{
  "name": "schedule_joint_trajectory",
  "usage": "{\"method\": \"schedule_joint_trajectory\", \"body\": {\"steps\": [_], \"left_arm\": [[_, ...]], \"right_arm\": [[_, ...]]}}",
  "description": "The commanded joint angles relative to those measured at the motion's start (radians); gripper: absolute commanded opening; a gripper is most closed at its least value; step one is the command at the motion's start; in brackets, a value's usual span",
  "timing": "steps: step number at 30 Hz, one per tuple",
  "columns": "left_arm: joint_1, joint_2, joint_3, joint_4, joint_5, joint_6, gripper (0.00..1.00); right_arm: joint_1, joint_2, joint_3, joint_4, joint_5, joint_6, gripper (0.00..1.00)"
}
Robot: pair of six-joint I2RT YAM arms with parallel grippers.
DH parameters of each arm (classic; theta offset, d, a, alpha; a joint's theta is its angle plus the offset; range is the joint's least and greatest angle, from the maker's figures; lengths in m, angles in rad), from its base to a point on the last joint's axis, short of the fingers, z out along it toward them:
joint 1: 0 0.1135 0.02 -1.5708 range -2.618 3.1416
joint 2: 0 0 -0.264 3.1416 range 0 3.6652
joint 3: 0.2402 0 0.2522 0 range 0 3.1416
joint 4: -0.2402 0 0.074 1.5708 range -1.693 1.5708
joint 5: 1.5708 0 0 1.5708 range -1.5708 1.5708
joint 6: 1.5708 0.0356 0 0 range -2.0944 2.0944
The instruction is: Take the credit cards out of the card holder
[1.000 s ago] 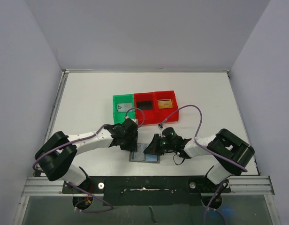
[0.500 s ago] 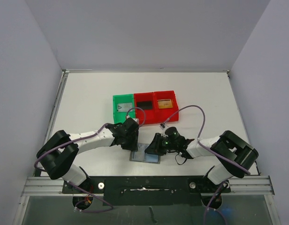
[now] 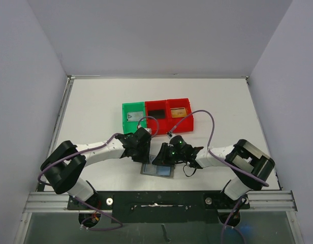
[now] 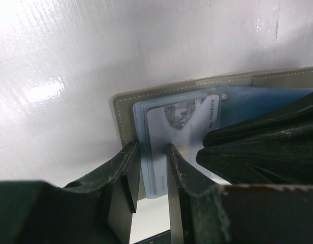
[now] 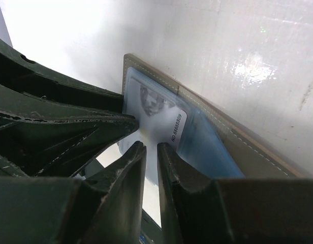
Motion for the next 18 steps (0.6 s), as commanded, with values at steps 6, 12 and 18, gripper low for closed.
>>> {"method": "schedule_joint_trajectory", "body": {"steps": [6, 12, 18], "left_arm": [[-0.014, 0.049, -0.016, -0.056, -0.05, 0.01, 0.12], [-0.014, 0.05, -0.004, -0.059, -0.047, 0.01, 0.09], [-0.015, 0.048, -0.01, -0.066, -0.046, 0.005, 0.06]], "right_arm": [[0.018, -0.121, 0.019, -0.192, 0.146, -0.006, 0.25], [0.051, -0.038, 0.036, -0.15, 0.132, 0.027, 0.26], [0.084, 0.025, 0.062, -0.119, 0.155, 0.054, 0.19]]}}
